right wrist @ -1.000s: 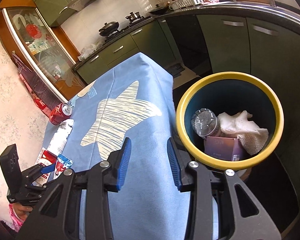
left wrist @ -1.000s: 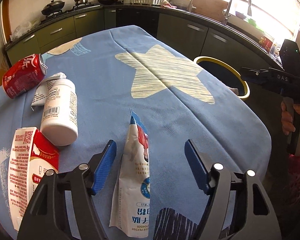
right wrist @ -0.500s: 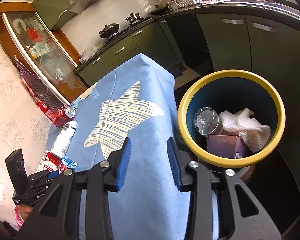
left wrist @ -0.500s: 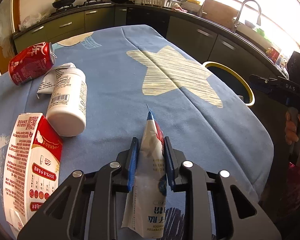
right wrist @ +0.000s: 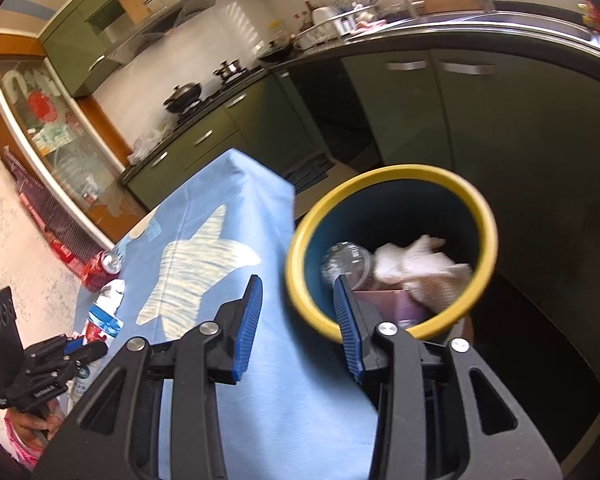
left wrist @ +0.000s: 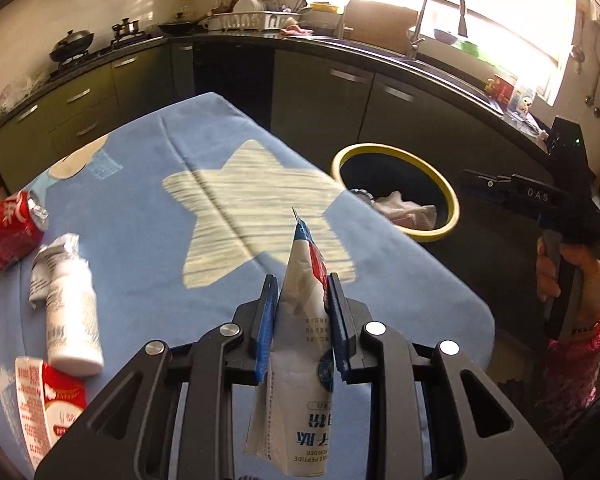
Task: Collect trash
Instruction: 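Carry the tube over the bin and open the left gripper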
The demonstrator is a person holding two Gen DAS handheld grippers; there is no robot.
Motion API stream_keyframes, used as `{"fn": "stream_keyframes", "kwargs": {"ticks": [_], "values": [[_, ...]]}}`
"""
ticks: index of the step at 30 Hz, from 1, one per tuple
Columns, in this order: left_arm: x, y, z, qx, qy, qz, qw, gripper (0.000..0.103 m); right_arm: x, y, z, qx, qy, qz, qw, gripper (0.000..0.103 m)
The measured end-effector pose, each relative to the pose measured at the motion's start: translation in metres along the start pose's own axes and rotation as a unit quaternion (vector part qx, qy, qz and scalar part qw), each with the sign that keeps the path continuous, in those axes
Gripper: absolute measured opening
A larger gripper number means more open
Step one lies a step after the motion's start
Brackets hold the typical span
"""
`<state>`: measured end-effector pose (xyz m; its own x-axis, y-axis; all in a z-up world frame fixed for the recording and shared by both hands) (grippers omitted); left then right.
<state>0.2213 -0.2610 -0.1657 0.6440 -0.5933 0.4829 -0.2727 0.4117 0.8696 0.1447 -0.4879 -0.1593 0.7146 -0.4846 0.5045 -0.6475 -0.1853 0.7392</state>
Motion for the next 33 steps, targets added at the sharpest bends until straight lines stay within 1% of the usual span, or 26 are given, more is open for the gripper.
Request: {"fn": "stream_keyframes", "kwargs": {"ticks": [3,5,12,15,18,25,27,29,30,31,33], "values": [[0.028,-0.005,0.026,-0.018,-0.029,0.001,0.9994,0.025,0.000,0.009,0.020,-0.011,-0.017,0.011,1.000,0.036],[0.048,-0.012,0.049,-0.038,-0.048,-0.003,0.9981,0.025,-0.001,0.012,0.032,-0.013,-0.027,0.014,0.999,0.036],[0.117,-0.047,0.120,-0.083,-0.115,-0.015,0.9897,0.025,-0.005,0.023,0.067,-0.019,-0.055,0.022,0.998,0.036],[0.143,-0.067,0.141,-0.084,-0.137,-0.020,0.9868,0.025,-0.008,0.029,0.079,-0.025,-0.066,0.027,0.997,0.036],[0.167,-0.092,0.157,-0.078,-0.146,-0.027,0.9858,0.025,-0.011,0.035,0.087,-0.031,-0.075,0.030,0.996,0.037],[0.202,-0.156,0.166,-0.077,-0.126,-0.062,0.9871,0.028,-0.014,0.040,0.096,-0.042,-0.085,0.030,0.995,0.038],[0.210,-0.170,0.166,-0.074,-0.117,-0.070,0.9879,0.034,-0.015,0.040,0.095,-0.043,-0.085,0.029,0.995,0.039],[0.215,-0.178,0.163,-0.058,-0.114,-0.066,0.9896,0.065,-0.015,0.041,0.093,-0.044,-0.084,0.027,0.995,0.043],[0.217,-0.176,0.160,-0.050,-0.109,-0.059,0.9911,0.067,-0.014,0.041,0.091,-0.046,-0.083,0.027,0.995,0.043],[0.218,-0.170,0.157,-0.051,-0.100,-0.052,0.9923,0.067,-0.014,0.042,0.090,-0.047,-0.082,0.028,0.995,0.043],[0.216,-0.152,0.152,-0.066,-0.085,-0.038,0.9935,0.067,-0.014,0.044,0.090,-0.051,-0.080,0.031,0.995,0.043]]}}
Point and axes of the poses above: each gripper's, at about its wrist camera, not at the fingertips, and y roughly against the way its jaws point, z to its right, x to its top, the point moved 6 cm from there along -y, roughly the way its jaws point, and after that the axes turned 13 degrees about -z, right-handed, at the moved point
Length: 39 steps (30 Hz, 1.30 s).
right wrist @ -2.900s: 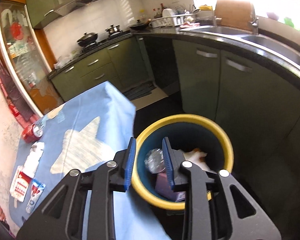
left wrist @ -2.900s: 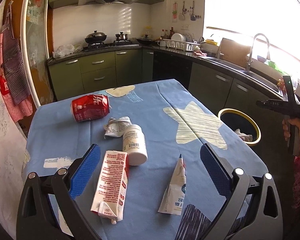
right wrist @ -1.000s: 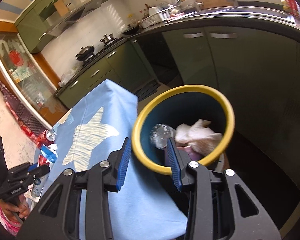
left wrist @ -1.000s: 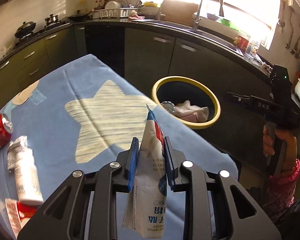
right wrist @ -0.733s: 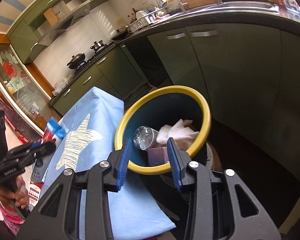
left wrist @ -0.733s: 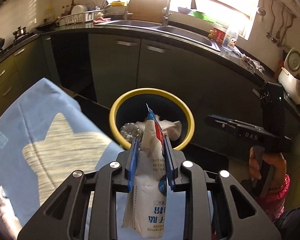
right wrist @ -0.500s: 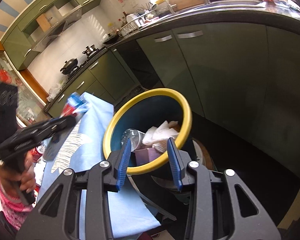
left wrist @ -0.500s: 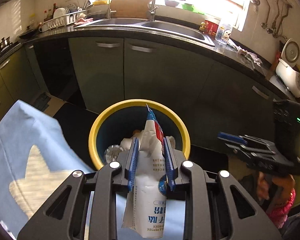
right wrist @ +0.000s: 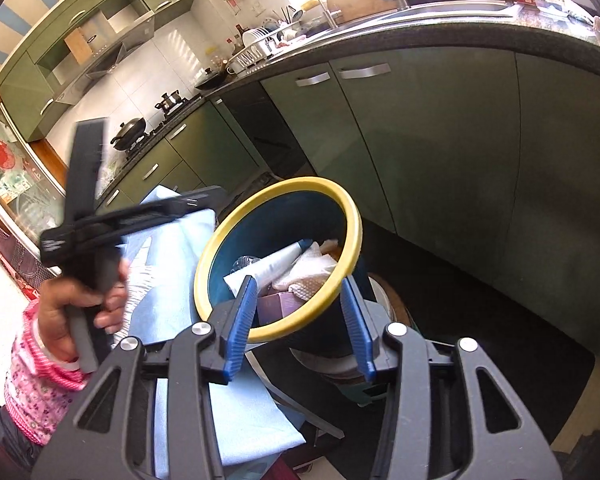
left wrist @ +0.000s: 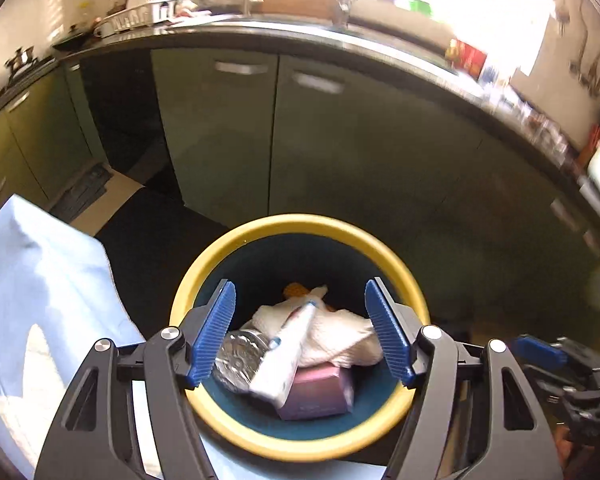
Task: Collect trash
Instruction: 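Carry the tube over the bin and open the left gripper, then grasp the white pill bottle with the right gripper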
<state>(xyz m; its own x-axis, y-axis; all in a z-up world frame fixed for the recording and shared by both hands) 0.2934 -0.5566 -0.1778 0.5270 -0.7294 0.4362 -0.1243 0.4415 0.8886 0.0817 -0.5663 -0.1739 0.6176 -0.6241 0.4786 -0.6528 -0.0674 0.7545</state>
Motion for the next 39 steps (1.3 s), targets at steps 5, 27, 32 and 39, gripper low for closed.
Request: {"fn": "stream_keyframes", "kwargs": {"ticks": [5,27,32,39], "values": [[-0.030,0.079,-0.008,0.019,0.012,0.077,0.9968,0.080,-0.002,-0.003,-0.003,0.001,0.002,-0.001,1.000,0.045],[-0.323,0.291,-0.161,0.224,0.196,0.180,0.9375,0.091,-0.047,-0.078,-0.219,0.086,0.251,-0.128,0.956,0.055],[-0.388,0.321,-0.190,0.260,0.239,0.188,0.9165,0.091,-0.072,-0.099,-0.298,0.121,0.302,-0.158,0.932,0.055],[-0.435,0.338,-0.216,0.262,0.272,0.198,0.9045,0.092,-0.118,-0.129,-0.396,0.146,0.338,-0.193,0.910,0.055]]}}
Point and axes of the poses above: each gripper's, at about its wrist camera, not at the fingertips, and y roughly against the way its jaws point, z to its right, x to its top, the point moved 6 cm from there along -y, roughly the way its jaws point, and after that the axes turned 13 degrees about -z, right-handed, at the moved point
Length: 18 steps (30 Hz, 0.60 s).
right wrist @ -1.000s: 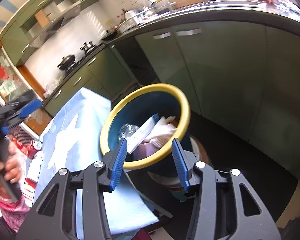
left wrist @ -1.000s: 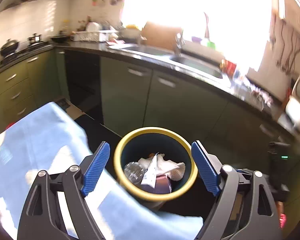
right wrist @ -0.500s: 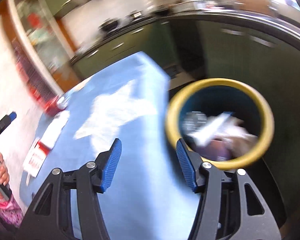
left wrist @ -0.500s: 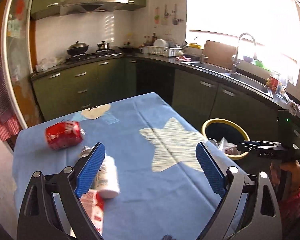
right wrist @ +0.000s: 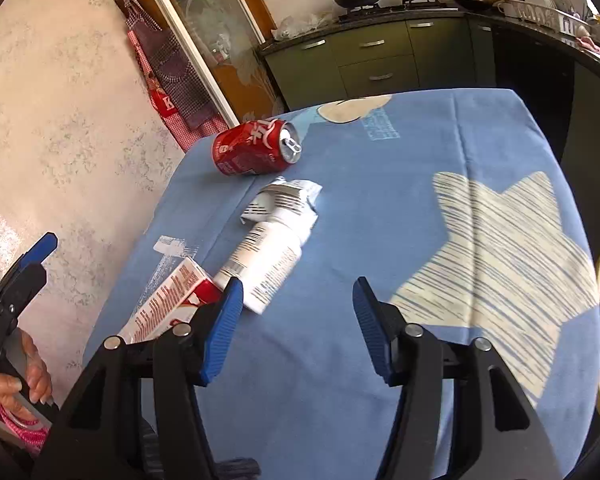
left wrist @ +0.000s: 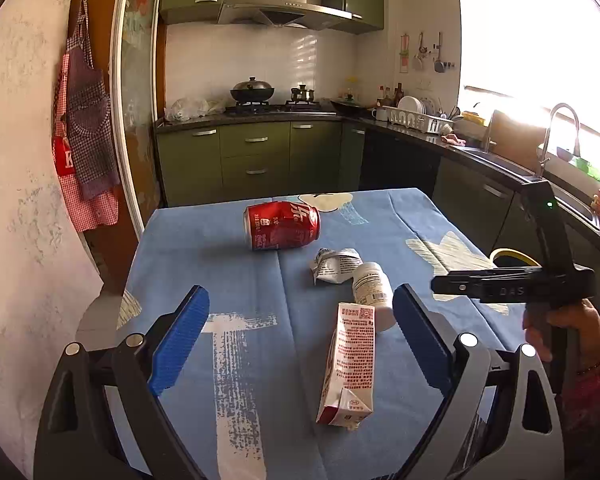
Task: Collect trash
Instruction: 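Grasp the white pill bottle with the right gripper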
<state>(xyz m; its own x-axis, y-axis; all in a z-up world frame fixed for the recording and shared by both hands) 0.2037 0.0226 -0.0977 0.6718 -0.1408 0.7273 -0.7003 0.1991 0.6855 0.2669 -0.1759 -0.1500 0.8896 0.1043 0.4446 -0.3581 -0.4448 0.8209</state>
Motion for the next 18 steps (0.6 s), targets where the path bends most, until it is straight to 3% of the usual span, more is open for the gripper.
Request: {"fn": "stream_keyframes", "kwargs": {"ticks": [5,18], "values": [[-0.007,-0.004,-0.005,-0.007,-0.007,-0.004,0.9999,0.092,0.015,-0.033,-0.022,-0.015,-0.009,-0.018,1.000,0.055],[-0.015,-0.008,-0.018,-0.028,0.008,-0.005,0.9996,0.092,0.031,-0.077,-0.027,-0.035,-0.035,-0.062,0.997,0.057]]}}
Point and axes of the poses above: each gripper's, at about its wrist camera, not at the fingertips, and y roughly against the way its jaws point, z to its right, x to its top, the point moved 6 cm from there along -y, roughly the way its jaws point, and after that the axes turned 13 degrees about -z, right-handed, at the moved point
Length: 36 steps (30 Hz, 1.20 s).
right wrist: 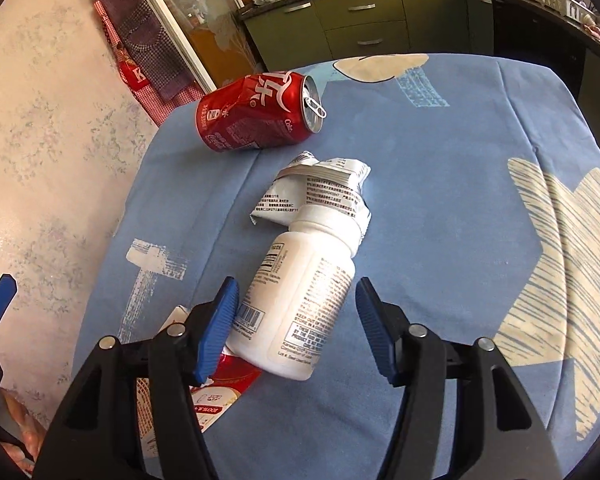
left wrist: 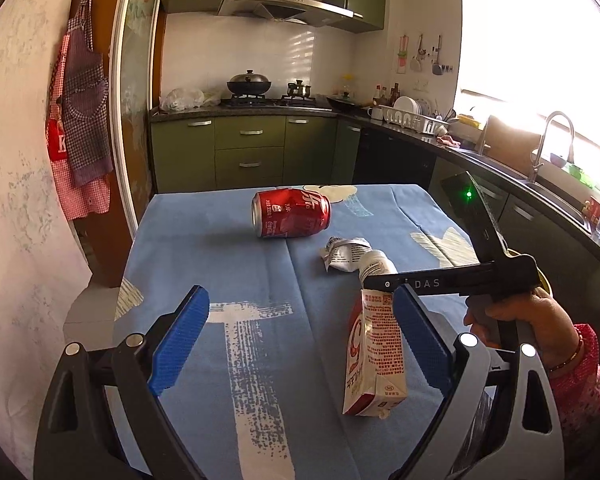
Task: Collect trash
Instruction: 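Grasp the white pill bottle with the right gripper, then carry the pill bottle over the bin and open the right gripper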
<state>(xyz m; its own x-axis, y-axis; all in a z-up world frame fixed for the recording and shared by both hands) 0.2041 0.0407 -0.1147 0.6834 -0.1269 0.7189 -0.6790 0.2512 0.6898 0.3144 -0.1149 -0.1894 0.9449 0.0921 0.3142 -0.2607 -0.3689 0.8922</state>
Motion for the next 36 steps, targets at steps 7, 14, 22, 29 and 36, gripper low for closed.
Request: {"fn": "stream_keyframes", "kwargs": {"ticks": [7,14,22,29,36], "values": [[-0.001,-0.003,0.008,-0.004,-0.005,-0.006,1.0000,0.092,-0.005,0.002,0.003,-0.006,0.009,0.002,1.000,0.046],[0.002,-0.006,0.013,-0.006,-0.010,-0.008,0.9999,0.092,-0.024,0.021,0.015,-0.031,0.030,0.026,0.999,0.045],[0.005,-0.007,0.027,-0.015,-0.024,-0.008,0.9996,0.092,-0.049,0.053,0.028,-0.018,0.026,0.055,0.998,0.045],[0.007,-0.008,0.040,-0.020,-0.037,-0.012,0.9990,0.092,-0.064,0.090,0.062,-0.018,-0.010,0.090,0.996,0.045],[0.010,-0.011,0.053,-0.022,-0.049,-0.014,0.9985,0.092,-0.084,0.128,0.167,-0.072,-0.126,0.127,0.981,0.045]]}}
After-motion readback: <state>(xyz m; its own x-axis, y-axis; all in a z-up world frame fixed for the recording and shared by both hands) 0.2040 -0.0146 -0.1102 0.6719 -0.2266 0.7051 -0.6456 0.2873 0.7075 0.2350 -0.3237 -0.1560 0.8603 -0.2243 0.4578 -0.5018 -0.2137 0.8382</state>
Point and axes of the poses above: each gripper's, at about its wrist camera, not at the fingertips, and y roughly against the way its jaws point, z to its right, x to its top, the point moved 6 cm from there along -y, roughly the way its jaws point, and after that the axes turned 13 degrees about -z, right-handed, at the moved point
